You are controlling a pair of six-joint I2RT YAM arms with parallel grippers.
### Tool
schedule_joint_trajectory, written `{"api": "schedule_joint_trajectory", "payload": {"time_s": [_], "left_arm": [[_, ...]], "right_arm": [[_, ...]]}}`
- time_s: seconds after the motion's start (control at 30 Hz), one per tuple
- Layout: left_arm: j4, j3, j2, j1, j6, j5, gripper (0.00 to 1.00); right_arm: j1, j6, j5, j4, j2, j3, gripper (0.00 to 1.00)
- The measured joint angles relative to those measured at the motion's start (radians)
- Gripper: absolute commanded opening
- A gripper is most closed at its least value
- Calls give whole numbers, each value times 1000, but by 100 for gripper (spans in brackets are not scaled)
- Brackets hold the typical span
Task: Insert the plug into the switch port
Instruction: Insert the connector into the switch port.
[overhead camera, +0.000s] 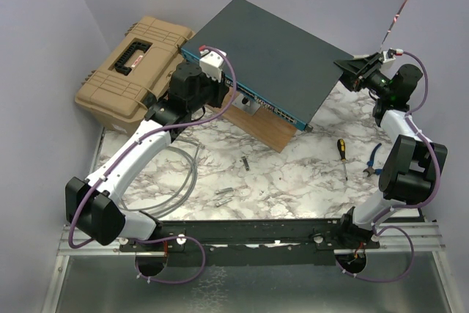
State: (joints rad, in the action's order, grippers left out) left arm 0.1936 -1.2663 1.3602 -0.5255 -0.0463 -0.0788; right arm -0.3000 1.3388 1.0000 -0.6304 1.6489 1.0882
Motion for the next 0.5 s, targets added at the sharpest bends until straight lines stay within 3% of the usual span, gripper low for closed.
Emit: {"api": "schedule_joint_trajectory", "payload": {"time_s": [0.5], "left_arm": [[-115,36,-32,6,-17,1,50]], "right_arm": [[0,-1,0,0,0,0,47]]}}
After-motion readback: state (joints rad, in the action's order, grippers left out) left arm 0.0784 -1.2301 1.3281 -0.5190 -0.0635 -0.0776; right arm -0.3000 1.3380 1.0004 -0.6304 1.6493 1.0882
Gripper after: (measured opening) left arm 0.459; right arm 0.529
